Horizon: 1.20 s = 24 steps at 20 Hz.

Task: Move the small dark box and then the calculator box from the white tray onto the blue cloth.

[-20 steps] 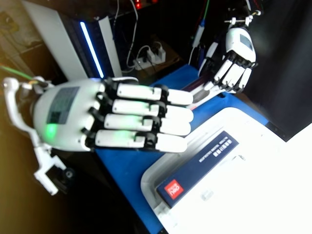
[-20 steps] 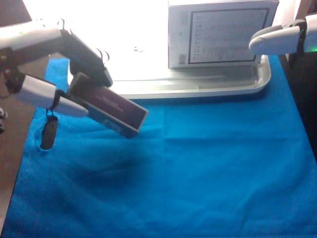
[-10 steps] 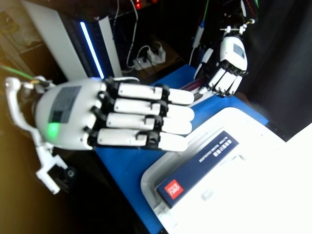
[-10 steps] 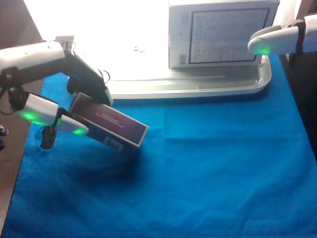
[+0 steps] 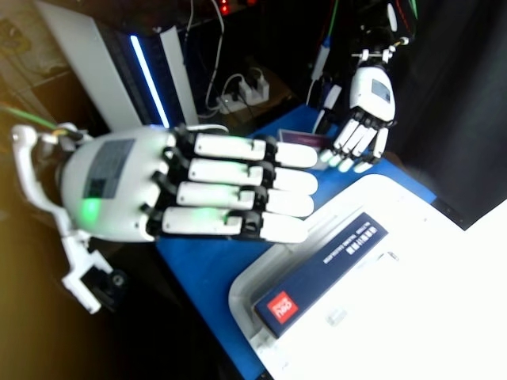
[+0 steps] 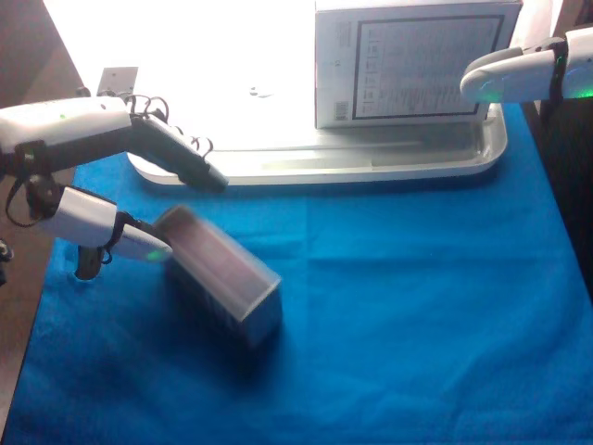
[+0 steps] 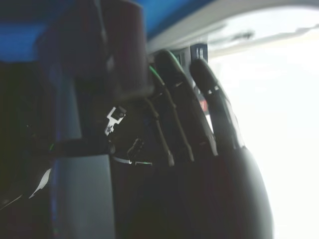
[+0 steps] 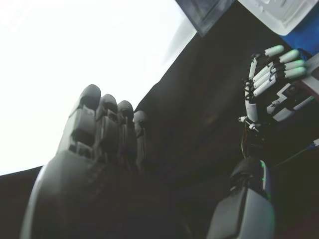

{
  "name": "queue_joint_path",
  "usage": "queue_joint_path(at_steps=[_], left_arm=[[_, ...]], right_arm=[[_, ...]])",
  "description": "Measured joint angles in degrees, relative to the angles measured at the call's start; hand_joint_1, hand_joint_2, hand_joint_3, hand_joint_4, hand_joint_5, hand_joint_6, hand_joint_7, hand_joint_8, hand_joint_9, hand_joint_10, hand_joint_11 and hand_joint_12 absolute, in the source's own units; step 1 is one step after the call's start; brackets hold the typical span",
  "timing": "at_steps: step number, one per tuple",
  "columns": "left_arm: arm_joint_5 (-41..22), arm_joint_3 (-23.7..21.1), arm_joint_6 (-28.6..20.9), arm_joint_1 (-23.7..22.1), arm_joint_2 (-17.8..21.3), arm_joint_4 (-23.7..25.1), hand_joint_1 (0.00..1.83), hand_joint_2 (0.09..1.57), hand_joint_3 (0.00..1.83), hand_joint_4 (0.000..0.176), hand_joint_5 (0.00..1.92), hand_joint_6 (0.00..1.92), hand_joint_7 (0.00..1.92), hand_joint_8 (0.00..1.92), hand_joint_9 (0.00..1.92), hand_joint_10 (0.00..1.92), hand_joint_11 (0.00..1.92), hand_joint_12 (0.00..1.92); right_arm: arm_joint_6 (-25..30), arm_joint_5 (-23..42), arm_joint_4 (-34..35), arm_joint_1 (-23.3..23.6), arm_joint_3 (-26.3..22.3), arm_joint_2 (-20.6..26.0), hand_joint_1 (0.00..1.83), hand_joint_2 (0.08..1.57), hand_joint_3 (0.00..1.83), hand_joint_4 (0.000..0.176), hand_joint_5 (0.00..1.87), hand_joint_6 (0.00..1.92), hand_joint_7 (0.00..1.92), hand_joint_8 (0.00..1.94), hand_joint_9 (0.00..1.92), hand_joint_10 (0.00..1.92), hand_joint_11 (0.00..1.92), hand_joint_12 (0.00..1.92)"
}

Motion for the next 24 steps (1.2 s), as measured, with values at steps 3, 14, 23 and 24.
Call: queue_joint_path(at_steps=[3,14,23,24], left_arm=[[0.0,0.0,0.0,0.0,0.0,0.0,1.02,0.92,0.00,0.000,0.71,0.00,0.54,0.00,0.45,0.00,0.06,0.76],[-2.1,-0.1,6.5,-0.8,2.0,-8.0,0.63,1.13,0.00,0.039,0.63,0.00,0.61,0.00,0.52,0.00,0.18,0.79],[-3.8,1.0,11.0,-1.7,2.2,-14.4,0.78,1.17,0.00,0.028,0.61,0.00,0.54,0.00,0.54,0.01,0.07,1.23],[-4.1,1.0,11.0,-1.7,2.2,-14.4,0.79,1.17,0.00,0.028,0.61,0.00,0.55,0.00,0.55,0.01,0.07,1.23]], right_arm=[[0.0,0.0,0.0,0.0,0.0,0.0,0.51,0.73,0.00,0.031,0.22,0.00,0.21,0.00,0.13,0.00,0.00,0.32],[0.4,-1.4,1.2,0.1,4.0,-0.9,0.81,0.65,0.00,0.070,0.20,0.00,0.22,0.01,0.08,0.01,0.03,0.03],[7.6,-14.6,-3.8,8.6,16.8,-10.4,0.72,0.76,0.00,0.062,0.24,0.00,0.32,0.00,0.26,0.00,0.00,0.69],[7.6,-14.9,-4.1,10.2,18.0,-10.8,0.75,0.75,0.00,0.057,0.26,0.00,0.34,0.01,0.29,0.01,0.00,0.73]])
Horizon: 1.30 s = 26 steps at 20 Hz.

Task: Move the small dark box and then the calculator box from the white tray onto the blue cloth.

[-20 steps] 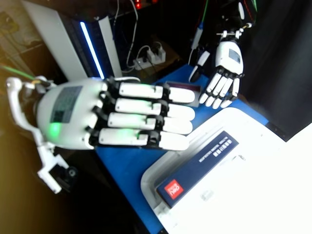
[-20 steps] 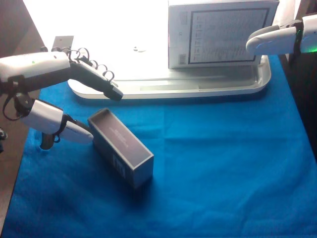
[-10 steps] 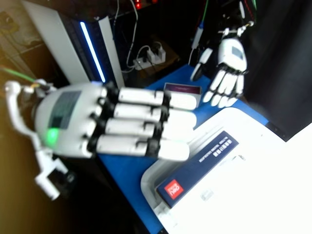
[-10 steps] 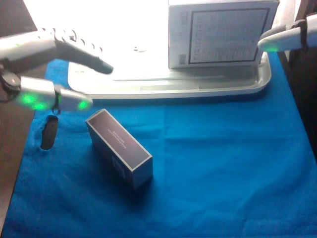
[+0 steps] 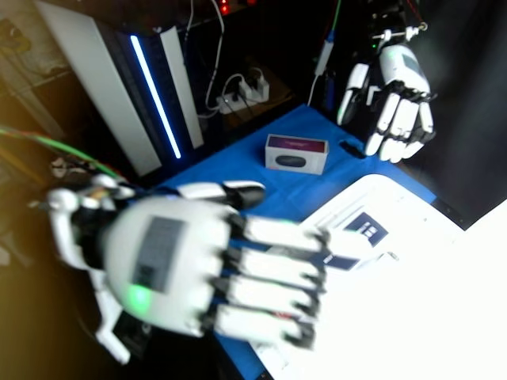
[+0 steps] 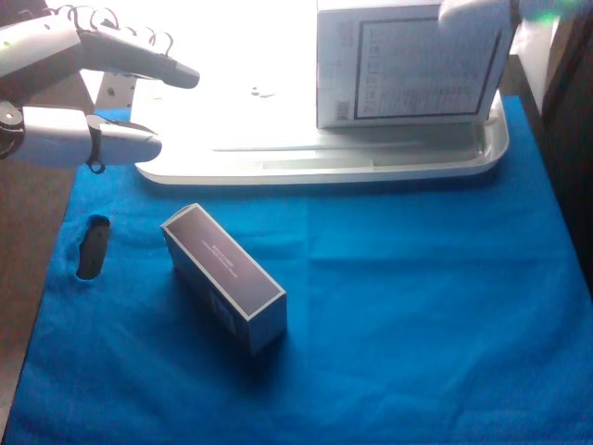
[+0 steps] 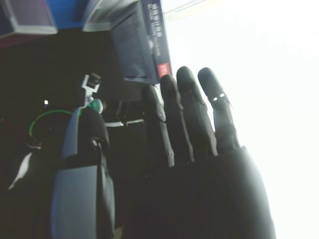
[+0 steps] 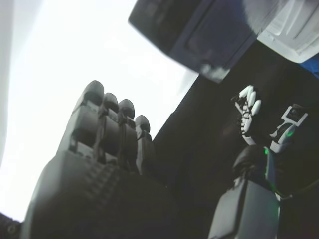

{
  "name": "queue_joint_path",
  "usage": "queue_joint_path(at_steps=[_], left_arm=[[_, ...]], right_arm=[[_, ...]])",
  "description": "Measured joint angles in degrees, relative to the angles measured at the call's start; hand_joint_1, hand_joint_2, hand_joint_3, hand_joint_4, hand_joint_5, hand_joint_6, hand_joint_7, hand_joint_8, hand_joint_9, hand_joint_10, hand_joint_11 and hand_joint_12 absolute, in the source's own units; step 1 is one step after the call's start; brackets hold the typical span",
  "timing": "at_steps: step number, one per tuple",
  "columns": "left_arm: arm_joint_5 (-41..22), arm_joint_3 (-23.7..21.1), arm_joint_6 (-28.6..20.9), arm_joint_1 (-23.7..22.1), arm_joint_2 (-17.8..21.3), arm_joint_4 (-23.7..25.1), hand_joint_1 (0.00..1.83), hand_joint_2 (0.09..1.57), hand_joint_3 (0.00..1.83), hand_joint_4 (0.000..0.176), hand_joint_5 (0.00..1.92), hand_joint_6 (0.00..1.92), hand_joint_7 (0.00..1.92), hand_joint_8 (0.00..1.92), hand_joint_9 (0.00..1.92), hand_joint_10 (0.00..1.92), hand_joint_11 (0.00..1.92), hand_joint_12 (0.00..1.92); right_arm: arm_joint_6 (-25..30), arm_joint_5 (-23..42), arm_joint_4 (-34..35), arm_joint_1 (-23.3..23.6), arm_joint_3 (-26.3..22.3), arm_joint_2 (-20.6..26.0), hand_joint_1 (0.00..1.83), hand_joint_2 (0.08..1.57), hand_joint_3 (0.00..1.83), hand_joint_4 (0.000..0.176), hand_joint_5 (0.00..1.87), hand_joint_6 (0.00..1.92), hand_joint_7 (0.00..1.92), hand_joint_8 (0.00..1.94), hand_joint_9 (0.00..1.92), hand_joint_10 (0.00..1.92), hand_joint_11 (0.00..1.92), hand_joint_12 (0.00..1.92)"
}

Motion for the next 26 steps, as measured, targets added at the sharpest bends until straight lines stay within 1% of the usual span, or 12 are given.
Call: queue_joint_path(at_steps=[3,4,6,8,10,12,14,17,18,19,21,26], left_arm=[[-0.1,0.3,0.4,-0.9,-0.1,0.1,0.76,1.16,0.00,0.038,0.60,0.00,0.53,0.00,0.53,0.00,0.02,1.28],[-0.3,0.5,0.6,-1.4,-0.1,-0.3,0.74,1.15,0.00,0.032,0.59,0.00,0.53,0.00,0.53,0.00,0.00,1.30],[-1.1,0.5,0.7,-1.7,-0.2,-0.4,0.71,1.14,0.00,0.011,0.54,0.00,0.50,0.00,0.50,0.00,0.00,1.20],[-1.3,0.5,0.8,-1.8,-0.3,-0.3,0.72,1.14,0.00,0.007,0.54,0.00,0.50,0.00,0.51,0.00,0.00,1.18],[-1.7,0.5,0.9,-2.2,-0.5,-0.3,0.68,1.14,0.00,0.012,0.51,0.00,0.48,0.00,0.50,0.00,0.00,1.13],[-2.3,0.5,0.9,-2.3,-0.5,-0.2,0.67,1.15,0.00,0.000,0.50,0.00,0.49,0.00,0.52,0.01,0.00,1.25],[-2.4,0.5,0.9,-2.6,-0.8,-0.3,0.68,1.16,0.00,0.013,0.50,0.00,0.48,0.00,0.48,0.00,0.00,1.27],[-2.8,0.5,1.0,-2.6,-0.8,-0.3,0.69,1.15,0.00,0.007,0.51,0.01,0.50,0.01,0.52,0.01,0.00,1.28],[-2.8,0.5,1.0,-2.6,-0.8,-0.3,0.69,1.16,0.00,0.007,0.51,0.00,0.51,0.01,0.52,0.01,0.00,1.27],[-2.8,0.5,1.0,-2.6,-0.8,-0.3,0.71,1.16,0.00,0.006,0.51,0.01,0.51,0.01,0.53,0.01,0.00,1.25],[-3.0,0.5,1.0,-2.6,-0.8,-0.3,0.69,1.17,0.00,0.021,0.52,0.01,0.51,0.01,0.53,0.01,0.00,1.23],[-3.3,0.4,1.0,-2.6,-0.8,-0.3,0.70,1.17,0.00,0.000,0.54,0.01,0.52,0.01,0.57,0.02,0.03,1.24]], right_arm=[[0.0,-3.9,-1.1,1.4,2.5,-1.2,0.73,0.75,0.00,0.040,0.28,0.00,0.40,0.00,0.35,0.01,0.00,0.85],[0.0,-6.8,-1.8,1.3,3.1,-2.0,0.73,0.76,0.00,0.017,0.26,0.00,0.38,0.00,0.32,0.00,0.00,0.85],[0.0,-9.8,-2.6,1.4,4.2,-3.1,0.75,0.77,0.00,0.001,0.28,0.00,0.39,0.00,0.33,0.00,0.00,0.94],[0.0,-11.8,-3.7,2.1,5.7,-4.3,0.75,0.76,0.00,0.014,0.29,0.00,0.41,0.01,0.35,0.01,0.03,0.96],[0.5,-13.0,-3.9,2.1,7.5,-5.8,0.77,0.73,0.00,0.003,0.35,0.01,0.44,0.01,0.40,0.01,0.12,0.97],[1.2,-15.1,-5.2,2.1,8.6,-7.1,0.76,0.73,0.00,0.000,0.35,0.00,0.47,0.00,0.42,0.00,0.02,1.05],[1.3,-16.2,-5.3,2.1,8.9,-7.4,0.77,0.73,0.00,0.000,0.36,0.00,0.47,0.00,0.39,0.00,0.00,1.02],[1.3,-16.3,-5.2,2.1,9.3,-7.4,0.78,0.70,0.00,0.000,0.37,0.00,0.48,0.00,0.39,0.00,0.00,0.83],[1.3,-16.6,-5.2,2.1,9.5,-7.4,0.78,0.69,0.00,0.000,0.37,0.00,0.49,0.00,0.40,0.00,0.00,0.88],[1.3,-16.9,-5.2,2.1,9.6,-7.4,0.83,0.71,0.00,0.000,0.43,0.00,0.53,0.00,0.45,0.01,0.01,1.10],[1.3,-17.2,-5.1,2.1,9.9,-7.7,0.90,0.75,0.00,0.000,0.49,0.01,0.55,0.00,0.52,0.02,0.09,1.10],[1.3,-18.5,-5.1,2.1,10.2,-8.7,0.96,0.75,0.00,0.000,0.58,0.00,0.62,0.00,0.54,0.00,0.11,0.95]])
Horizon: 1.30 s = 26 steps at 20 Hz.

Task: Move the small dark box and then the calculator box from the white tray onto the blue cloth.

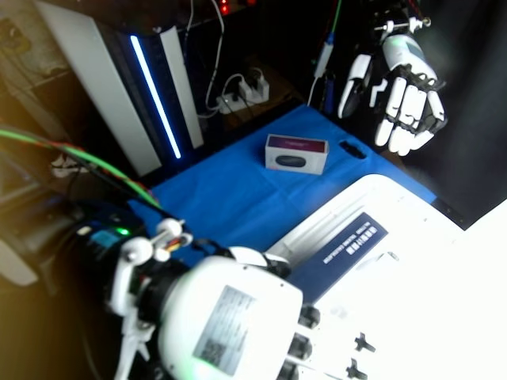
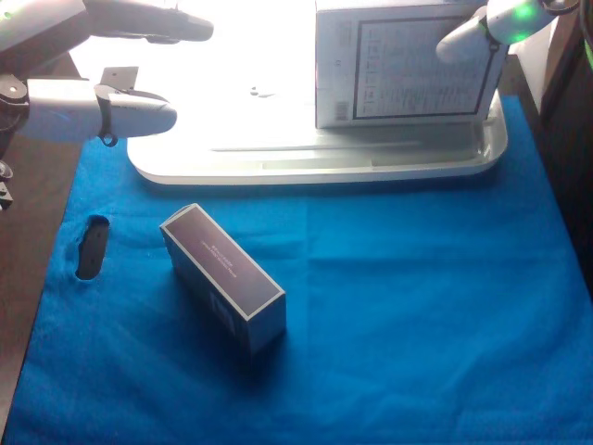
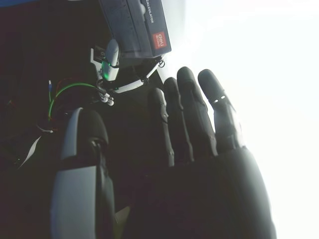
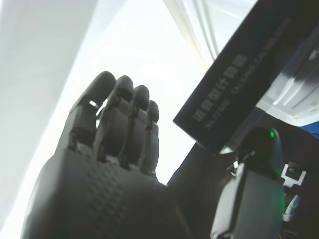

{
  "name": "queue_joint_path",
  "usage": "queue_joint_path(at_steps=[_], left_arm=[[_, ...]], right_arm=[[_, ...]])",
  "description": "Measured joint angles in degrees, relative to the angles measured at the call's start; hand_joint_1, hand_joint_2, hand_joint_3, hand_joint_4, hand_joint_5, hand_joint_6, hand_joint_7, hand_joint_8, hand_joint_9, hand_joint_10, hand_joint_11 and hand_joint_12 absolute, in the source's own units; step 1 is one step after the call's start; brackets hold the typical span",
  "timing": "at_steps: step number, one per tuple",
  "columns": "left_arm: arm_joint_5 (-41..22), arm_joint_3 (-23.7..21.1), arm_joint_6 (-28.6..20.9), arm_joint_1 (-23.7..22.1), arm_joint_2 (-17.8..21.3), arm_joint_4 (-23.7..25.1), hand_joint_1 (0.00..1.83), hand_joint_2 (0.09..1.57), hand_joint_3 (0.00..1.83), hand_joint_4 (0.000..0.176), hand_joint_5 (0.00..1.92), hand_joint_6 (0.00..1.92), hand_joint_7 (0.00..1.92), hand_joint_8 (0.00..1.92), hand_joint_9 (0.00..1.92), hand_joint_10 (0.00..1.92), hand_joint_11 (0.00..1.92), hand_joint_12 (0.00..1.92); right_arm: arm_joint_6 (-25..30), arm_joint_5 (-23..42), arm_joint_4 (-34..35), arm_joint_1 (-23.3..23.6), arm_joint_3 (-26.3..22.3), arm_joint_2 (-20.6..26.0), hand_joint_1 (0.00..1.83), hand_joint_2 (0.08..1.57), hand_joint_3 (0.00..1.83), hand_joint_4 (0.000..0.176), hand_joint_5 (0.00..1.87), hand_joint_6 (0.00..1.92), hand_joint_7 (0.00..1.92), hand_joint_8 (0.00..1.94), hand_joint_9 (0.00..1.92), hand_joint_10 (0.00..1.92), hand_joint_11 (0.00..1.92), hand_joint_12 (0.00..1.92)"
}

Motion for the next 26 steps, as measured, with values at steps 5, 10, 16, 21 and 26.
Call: queue_joint_path(at_steps=[5,10,16,21,26], left_arm=[[-0.2,-0.1,0.0,0.0,0.0,0.0,0.74,1.18,0.00,0.000,0.55,0.01,0.57,0.01,0.63,0.02,0.18,1.13],[-0.2,-0.1,0.0,0.0,0.0,0.0,0.68,1.16,0.00,0.000,0.54,0.00,0.58,0.01,0.62,0.01,0.15,1.10],[0.2,-0.1,0.0,0.2,-0.1,-0.3,0.72,1.15,0.00,0.000,0.55,0.01,0.59,0.00,0.60,0.01,0.08,1.27],[1.5,-0.1,0.0,0.2,-0.5,-0.2,0.76,1.12,0.00,0.000,0.55,0.00,0.55,0.00,0.57,0.00,0.03,1.28],[2.1,0.0,0.0,0.7,-0.5,-0.5,0.73,1.14,0.00,0.011,0.58,0.01,0.56,0.00,0.53,0.00,0.00,1.14]], right_arm=[[3.4,0.1,0.1,-0.9,1.8,-0.6,1.14,0.87,0.00,0.000,0.83,0.01,0.96,0.02,0.91,0.05,0.43,1.12],[4.2,0.0,0.3,-1.6,1.8,-0.7,1.27,1.02,0.00,0.000,1.24,0.45,1.22,0.68,1.18,0.32,0.71,1.26],[13.6,0.9,-7.4,-1.6,2.3,-0.8,1.25,1.06,0.00,0.000,1.23,0.51,1.02,0.96,0.86,0.47,0.22,1.69],[15.2,1.6,-11.2,-1.1,-0.6,0.1,1.15,1.13,0.00,0.000,0.96,1.00,1.40,0.13,1.16,1.02,0.98,1.60],[23.2,6.8,-15.2,-0.7,-0.7,1.4,1.13,1.16,0.00,0.000,0.89,1.11,1.39,0.04,1.11,1.03,0.88,1.54]])
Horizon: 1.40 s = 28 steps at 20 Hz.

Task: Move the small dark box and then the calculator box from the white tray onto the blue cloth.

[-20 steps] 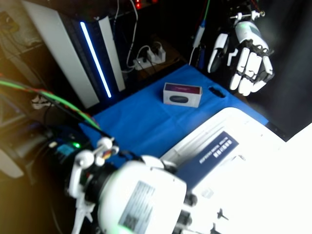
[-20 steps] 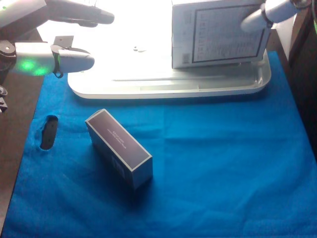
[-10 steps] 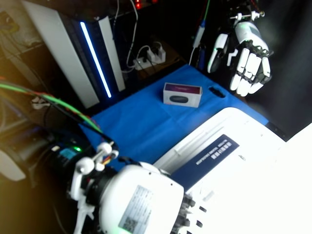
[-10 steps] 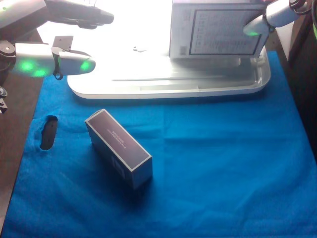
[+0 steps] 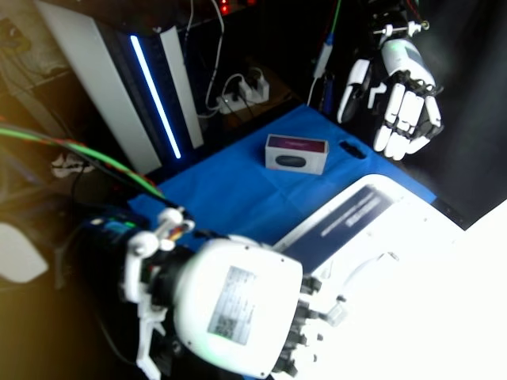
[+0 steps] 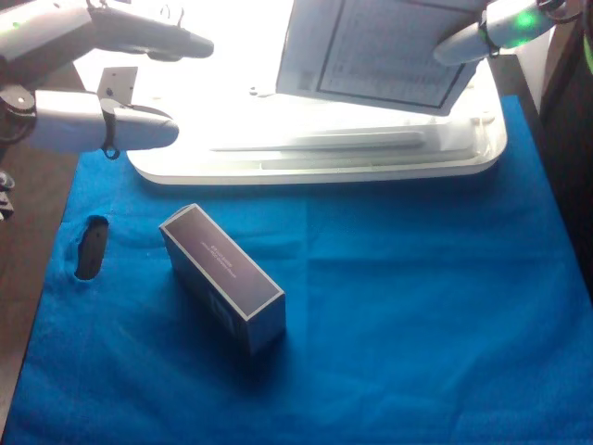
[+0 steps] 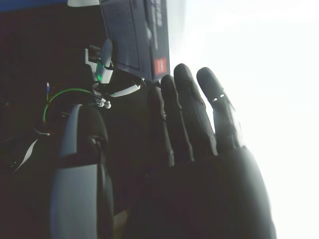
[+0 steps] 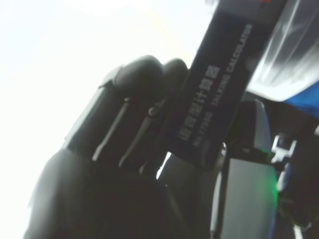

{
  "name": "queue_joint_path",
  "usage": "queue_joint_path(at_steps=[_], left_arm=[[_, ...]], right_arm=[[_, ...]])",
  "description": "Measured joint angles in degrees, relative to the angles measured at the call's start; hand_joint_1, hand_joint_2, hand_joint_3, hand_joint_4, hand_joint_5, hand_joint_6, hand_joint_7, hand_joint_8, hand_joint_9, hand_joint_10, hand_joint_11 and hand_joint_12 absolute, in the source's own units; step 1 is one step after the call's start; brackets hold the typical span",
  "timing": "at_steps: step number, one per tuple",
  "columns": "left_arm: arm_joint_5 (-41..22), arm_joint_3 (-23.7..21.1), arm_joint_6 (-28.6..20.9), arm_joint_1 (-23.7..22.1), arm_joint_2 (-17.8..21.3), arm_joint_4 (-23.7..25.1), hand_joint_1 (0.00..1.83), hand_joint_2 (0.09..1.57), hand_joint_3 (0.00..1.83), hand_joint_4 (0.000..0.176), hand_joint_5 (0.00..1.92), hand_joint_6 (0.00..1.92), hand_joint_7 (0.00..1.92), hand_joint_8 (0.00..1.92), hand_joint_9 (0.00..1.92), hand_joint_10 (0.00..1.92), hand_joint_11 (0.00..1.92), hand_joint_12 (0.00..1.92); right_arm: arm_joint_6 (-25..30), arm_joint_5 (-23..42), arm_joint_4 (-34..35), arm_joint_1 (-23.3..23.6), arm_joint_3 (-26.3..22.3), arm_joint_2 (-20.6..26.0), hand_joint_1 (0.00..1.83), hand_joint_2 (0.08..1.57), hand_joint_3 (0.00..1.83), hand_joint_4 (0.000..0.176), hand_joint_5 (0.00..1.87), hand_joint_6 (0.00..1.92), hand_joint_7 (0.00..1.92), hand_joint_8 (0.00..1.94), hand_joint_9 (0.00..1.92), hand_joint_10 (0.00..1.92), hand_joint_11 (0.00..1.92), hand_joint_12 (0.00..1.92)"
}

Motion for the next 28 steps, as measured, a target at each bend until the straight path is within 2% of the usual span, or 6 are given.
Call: queue_joint_path(at_steps=[2,8,11,15,25,28], left_arm=[[0.5,0.1,0.4,0.6,0.0,-0.7,0.71,1.14,0.00,0.000,0.59,0.01,0.56,0.00,0.49,0.00,0.00,1.15],[0.7,0.1,0.9,2.8,0.0,-3.6,0.74,1.17,0.00,0.000,0.59,0.01,0.59,0.01,0.59,0.02,0.00,1.26],[1.2,0.2,1.8,3.7,-0.3,-5.3,0.71,1.14,0.00,0.002,0.61,0.01,0.59,0.00,0.52,0.00,0.00,1.14],[0.9,0.2,2.0,5.4,-0.3,-7.0,0.75,1.16,0.01,0.000,0.60,0.00,0.59,0.00,0.52,0.01,0.00,1.12],[0.3,0.2,3.4,9.1,-0.6,-11.2,0.84,1.19,0.00,0.000,0.57,0.00,0.56,0.00,0.51,0.00,0.00,1.13],[0.2,0.2,3.4,9.6,-0.6,-12.1,0.88,1.19,0.00,0.000,0.57,0.00,0.55,0.00,0.53,0.01,0.00,1.16]], right_arm=[[0.2,0.4,-1.5,0.3,-1.5,1.3,1.13,1.17,0.00,0.000,0.88,1.12,1.41,0.04,1.15,1.11,0.97,1.58],[0.3,2.6,-3.7,0.3,-6.8,5.4,1.13,1.18,0.00,0.000,0.85,1.17,1.43,0.03,1.17,1.21,1.03,1.60],[0.3,3.3,-4.7,0.6,-9.9,7.9,1.12,1.19,0.00,0.000,0.83,1.21,1.44,0.05,1.19,1.27,1.11,1.63],[0.4,4.3,-6.1,0.6,-12.8,9.6,1.10,1.23,0.00,0.000,0.77,1.29,1.37,0.05,1.08,1.32,1.00,1.62],[0.5,5.3,-11.3,0.6,-20.6,15.1,1.12,1.19,0.00,0.000,0.84,1.18,1.33,0.08,1.01,1.25,0.87,1.64],[0.5,6.0,-12.9,0.7,-22.4,16.9,1.13,1.17,0.00,0.000,0.88,1.13,1.35,0.10,1.02,1.07,0.84,1.56]])
